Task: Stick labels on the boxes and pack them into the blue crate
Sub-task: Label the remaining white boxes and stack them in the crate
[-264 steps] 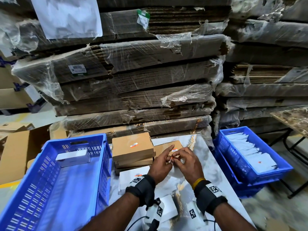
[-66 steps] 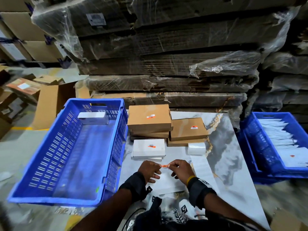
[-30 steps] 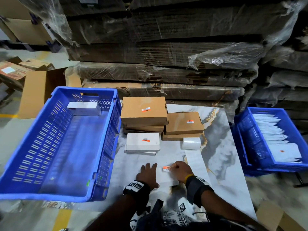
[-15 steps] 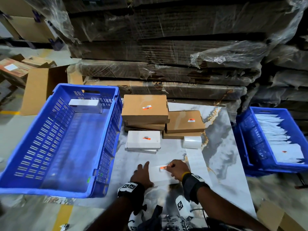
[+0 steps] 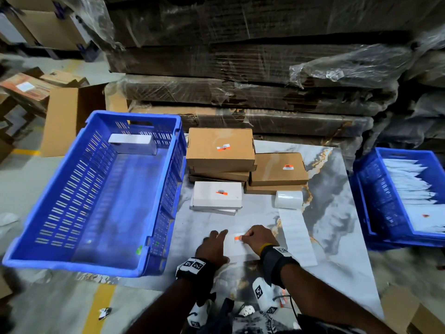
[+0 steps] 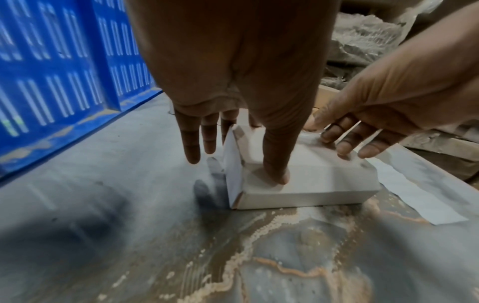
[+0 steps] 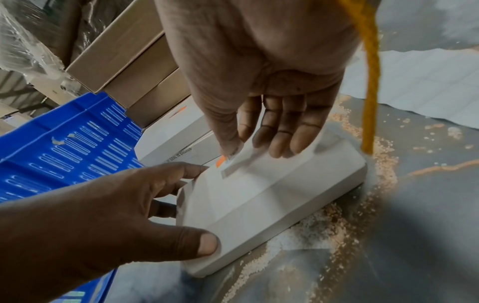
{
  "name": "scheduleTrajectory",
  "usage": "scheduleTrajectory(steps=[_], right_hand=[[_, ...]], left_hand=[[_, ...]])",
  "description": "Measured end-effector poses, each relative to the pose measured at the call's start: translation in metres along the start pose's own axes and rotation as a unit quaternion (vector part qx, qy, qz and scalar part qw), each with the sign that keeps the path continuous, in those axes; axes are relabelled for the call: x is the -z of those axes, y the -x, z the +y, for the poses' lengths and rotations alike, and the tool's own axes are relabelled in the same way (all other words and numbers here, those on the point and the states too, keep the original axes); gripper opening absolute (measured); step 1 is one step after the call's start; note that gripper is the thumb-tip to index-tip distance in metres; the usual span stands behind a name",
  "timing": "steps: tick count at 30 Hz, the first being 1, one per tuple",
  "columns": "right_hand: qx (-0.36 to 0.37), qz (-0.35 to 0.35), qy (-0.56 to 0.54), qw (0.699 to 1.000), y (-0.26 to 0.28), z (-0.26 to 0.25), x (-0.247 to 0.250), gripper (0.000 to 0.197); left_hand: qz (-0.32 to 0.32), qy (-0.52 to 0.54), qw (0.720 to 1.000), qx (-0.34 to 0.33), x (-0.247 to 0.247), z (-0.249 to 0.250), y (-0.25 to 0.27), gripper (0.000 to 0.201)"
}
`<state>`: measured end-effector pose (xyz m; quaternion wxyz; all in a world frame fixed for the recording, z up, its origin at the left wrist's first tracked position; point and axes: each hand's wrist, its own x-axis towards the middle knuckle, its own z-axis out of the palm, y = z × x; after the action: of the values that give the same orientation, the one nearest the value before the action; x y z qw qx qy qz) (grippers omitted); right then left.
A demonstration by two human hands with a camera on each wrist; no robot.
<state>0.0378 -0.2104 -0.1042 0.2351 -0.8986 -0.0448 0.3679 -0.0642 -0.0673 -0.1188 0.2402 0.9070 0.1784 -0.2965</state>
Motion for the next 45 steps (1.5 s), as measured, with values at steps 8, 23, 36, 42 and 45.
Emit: scheduleTrajectory(steps=[8,23,36,42,45], right_hand=[[-0.018,0.019,0.045,0.999,-0.001,-0.007,-0.008,0.030],[-0.047,0.073,0.131,0.988,0.005,-0.012,-0.014,0.044],[-0.057,0.019,0.143,0.988,-0.007,-0.005,0.001,0.068],[-0.039,0.011,0.124,0.991,-0.010,-0.002,0.003,0.042],[-0.030,0.030,0.109,0.993,-0.008,0.003,0.003,0.022]], left_hand=[[0.005,-0.029,1.000,0.006,-0.001,0.000,0.001,0.089],[0.033,-0.067,0.997,0.016,-0.003,0.005,0.008,0.088],[0.035,-0.066,0.997,0.031,-0.003,0.008,0.008,0.082],[0.029,-0.062,0.997,0.033,-0.003,0.008,0.007,0.083],[0.024,-0.052,0.998,0.031,-0.003,0.008,0.006,0.084]])
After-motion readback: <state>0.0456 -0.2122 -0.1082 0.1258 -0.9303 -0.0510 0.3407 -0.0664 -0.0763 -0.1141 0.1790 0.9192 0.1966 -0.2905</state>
